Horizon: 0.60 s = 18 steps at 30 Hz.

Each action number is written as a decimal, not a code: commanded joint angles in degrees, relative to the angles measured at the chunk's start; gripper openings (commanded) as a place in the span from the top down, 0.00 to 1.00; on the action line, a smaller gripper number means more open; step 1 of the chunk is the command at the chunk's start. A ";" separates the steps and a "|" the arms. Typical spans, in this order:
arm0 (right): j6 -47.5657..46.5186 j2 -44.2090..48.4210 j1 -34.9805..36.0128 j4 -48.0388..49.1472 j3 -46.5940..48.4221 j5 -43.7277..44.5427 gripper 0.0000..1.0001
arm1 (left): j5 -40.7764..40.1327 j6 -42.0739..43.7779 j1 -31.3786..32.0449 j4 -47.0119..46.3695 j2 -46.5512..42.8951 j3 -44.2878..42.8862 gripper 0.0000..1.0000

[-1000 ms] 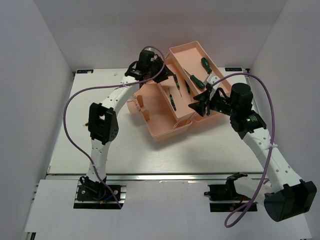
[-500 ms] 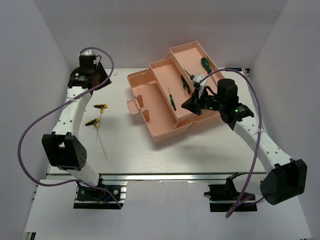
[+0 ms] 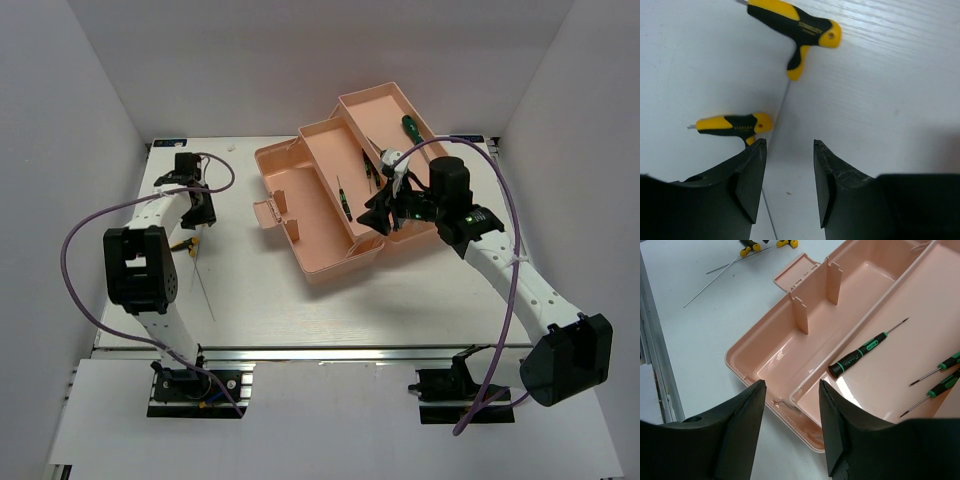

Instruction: Sort the tools into containers

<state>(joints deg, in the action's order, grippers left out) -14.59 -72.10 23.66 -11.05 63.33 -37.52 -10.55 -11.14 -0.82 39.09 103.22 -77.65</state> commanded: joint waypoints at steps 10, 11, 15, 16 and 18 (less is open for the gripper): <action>-2.46 1.52 0.16 -3.10 2.76 2.10 0.47 | 3.51 3.40 -2.17 -3.85 10.94 -7.69 0.45; -2.46 1.43 0.16 -3.19 2.94 2.10 0.47 | 3.86 3.40 -2.17 -3.85 11.47 -8.04 0.45; -2.37 0.21 0.16 -3.45 3.90 1.83 0.47 | 3.69 3.14 -2.17 -4.55 13.93 -9.19 0.45; -2.37 -0.06 0.16 -3.54 4.25 1.83 0.47 | 3.17 3.14 -2.17 -4.55 14.29 -9.62 0.45; -2.64 -0.50 0.16 -3.63 5.04 1.92 0.47 | 3.16 2.88 -2.43 -4.90 15.42 -9.98 0.45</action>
<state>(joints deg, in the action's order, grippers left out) -16.29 -72.16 23.66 -14.61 65.08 -35.75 -7.73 -8.40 -3.16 35.33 117.95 -85.60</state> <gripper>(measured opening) 0.529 0.551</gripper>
